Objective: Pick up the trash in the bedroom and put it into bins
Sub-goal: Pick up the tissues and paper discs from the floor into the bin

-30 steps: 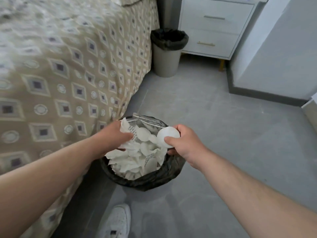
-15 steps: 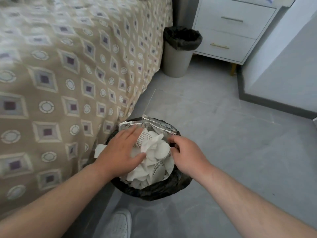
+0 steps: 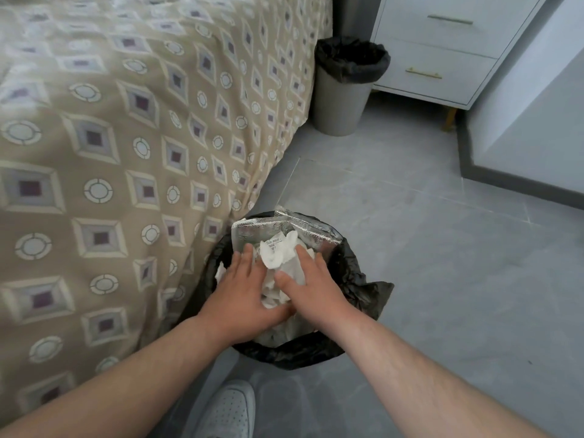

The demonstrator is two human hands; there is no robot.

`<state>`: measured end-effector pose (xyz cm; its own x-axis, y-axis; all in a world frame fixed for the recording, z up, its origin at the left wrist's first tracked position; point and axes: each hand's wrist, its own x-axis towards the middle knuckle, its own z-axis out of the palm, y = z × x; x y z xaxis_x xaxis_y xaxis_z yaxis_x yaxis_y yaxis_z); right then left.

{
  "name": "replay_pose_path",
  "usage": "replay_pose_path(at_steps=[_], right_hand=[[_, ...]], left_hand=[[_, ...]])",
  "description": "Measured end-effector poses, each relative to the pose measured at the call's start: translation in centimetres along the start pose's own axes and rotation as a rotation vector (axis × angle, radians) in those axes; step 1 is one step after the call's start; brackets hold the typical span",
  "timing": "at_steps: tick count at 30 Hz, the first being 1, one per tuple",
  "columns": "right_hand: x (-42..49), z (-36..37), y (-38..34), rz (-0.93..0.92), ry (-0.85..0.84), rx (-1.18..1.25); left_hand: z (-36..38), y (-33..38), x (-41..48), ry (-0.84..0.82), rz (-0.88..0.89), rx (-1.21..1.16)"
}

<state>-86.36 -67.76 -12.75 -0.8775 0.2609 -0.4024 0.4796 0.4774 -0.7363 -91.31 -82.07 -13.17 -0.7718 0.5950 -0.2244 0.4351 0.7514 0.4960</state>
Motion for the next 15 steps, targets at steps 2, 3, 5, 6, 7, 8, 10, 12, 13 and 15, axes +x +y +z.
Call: replay_pose_path(at_steps=[2,3,5,6,7,8,10,12,13,15], right_hand=[[0.5,0.2,0.4,0.029,-0.023,0.031],[0.7,0.3,0.7,0.039,-0.032,0.03],[1.3,0.5,0.9,0.054,-0.039,-0.001],[1.6,0.6,1.0,0.068,-0.044,-0.017],[1.9,0.7,1.1,0.088,-0.054,-0.025],[2.1,0.8,1.1,0.11,-0.069,-0.027],[2.3,0.8,1.3,0.147,-0.098,-0.029],[2.2,0.7,1.4,0.15,-0.102,-0.058],[2.1,0.7,1.4,0.146,-0.093,-0.08],[1.6,0.3,1.1,0.137,-0.083,-0.116]], left_hand=[[0.7,-0.1,0.8,-0.016,0.013,-0.013],[1.0,-0.2,1.4,-0.025,-0.004,-0.018],[1.8,-0.6,2.9,-0.079,-0.044,-0.094],[2.2,-0.8,3.5,-0.107,-0.045,-0.128],[2.6,-1.0,4.1,-0.128,-0.043,-0.136],[2.9,-1.2,4.5,-0.151,-0.053,-0.135],[3.1,-1.3,4.7,-0.181,-0.098,-0.162],[2.8,-0.9,4.4,-0.156,-0.097,-0.211],[2.5,-0.5,4.1,-0.12,-0.071,-0.236],[1.3,0.2,3.1,-0.039,-0.014,-0.278]])
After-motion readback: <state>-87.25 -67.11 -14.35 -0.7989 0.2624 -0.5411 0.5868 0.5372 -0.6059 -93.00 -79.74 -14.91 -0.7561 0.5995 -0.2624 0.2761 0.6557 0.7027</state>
